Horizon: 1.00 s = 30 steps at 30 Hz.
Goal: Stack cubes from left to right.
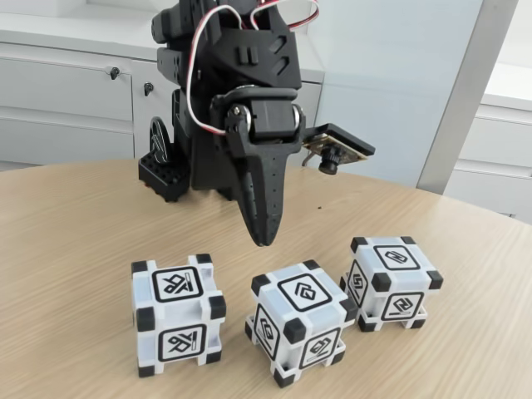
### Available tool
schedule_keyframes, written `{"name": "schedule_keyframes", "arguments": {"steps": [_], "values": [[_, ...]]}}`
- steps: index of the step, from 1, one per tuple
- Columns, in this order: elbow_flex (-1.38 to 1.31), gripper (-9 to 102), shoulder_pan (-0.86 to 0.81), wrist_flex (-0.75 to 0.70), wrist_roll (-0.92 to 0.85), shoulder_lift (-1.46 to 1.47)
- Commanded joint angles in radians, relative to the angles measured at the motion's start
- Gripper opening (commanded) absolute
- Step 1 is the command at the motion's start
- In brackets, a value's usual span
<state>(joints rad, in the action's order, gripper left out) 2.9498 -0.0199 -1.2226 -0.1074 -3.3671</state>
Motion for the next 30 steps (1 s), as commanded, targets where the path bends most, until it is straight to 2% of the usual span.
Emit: {"name": "schedule_keyframes", "arguments": {"steps": [1,22,30], "values": [[0.014,0,-0.012,0.018,-0.054,-0.006],[-0.006,0,-0.014,0.018,-0.072,-0.006],[-0.173,0,-0.014,0.018,-0.066,-0.006]]}}
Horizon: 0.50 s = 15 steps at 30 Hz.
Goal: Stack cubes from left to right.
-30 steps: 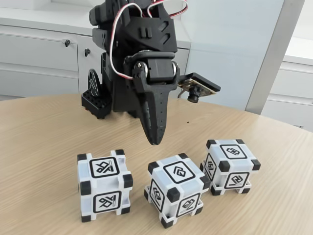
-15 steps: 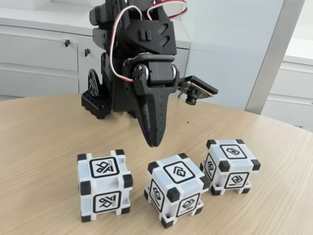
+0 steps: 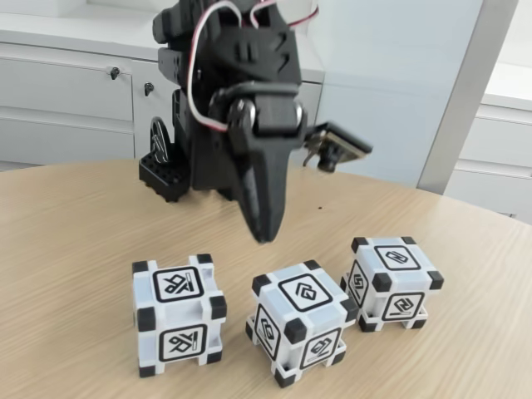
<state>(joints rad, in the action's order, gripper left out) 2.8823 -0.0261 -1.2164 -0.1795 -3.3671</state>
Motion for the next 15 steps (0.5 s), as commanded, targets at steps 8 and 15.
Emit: {"name": "schedule_keyframes", "arguments": {"steps": [8,15], "values": [[-0.394,1,-0.006,0.012,0.043,-0.006],[-0.566,6,0.021,0.0,0.038,-0.005]]}}
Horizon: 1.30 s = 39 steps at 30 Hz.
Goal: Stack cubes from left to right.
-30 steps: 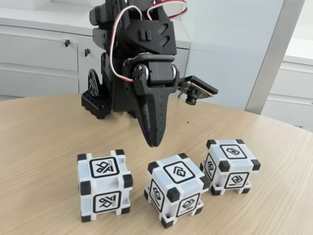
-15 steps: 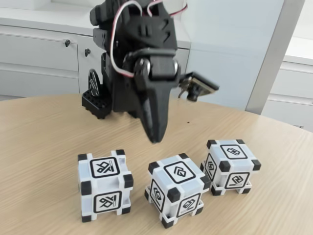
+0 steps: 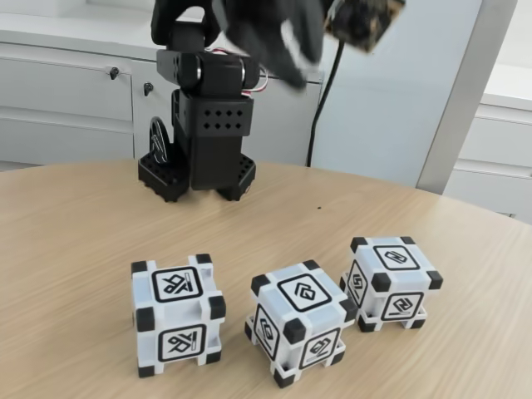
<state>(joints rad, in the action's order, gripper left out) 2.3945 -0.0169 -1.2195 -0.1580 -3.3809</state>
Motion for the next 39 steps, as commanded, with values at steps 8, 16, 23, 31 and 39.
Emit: {"name": "schedule_keyframes", "arguments": {"steps": [8,16,23,31,39], "values": [[-0.087,13,0.295,-0.003,-0.183,0.074],[-0.098,31,0.368,-0.003,-0.267,0.417],[-0.1,36,0.354,-0.003,-0.414,0.715],[-0.087,37,0.354,-0.002,-0.632,0.881],[-0.094,41,0.351,-0.002,-0.775,0.953]]}}
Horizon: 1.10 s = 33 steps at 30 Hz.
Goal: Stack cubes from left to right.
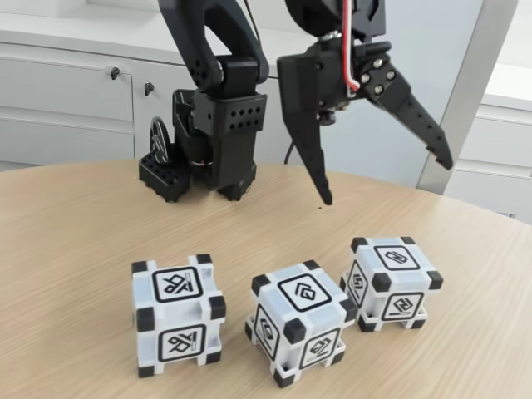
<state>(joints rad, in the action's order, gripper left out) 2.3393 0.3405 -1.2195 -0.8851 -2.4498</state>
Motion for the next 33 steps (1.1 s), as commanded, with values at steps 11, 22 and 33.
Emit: {"name": "schedule_keyframes", "arguments": {"steps": [11,22,33], "values": [[-0.044,44,-0.152,0.015,-0.072,0.207],[-0.048,45,-0.146,0.017,-0.094,0.222],[-0.192,43,-0.149,0.083,0.13,0.249]]}}
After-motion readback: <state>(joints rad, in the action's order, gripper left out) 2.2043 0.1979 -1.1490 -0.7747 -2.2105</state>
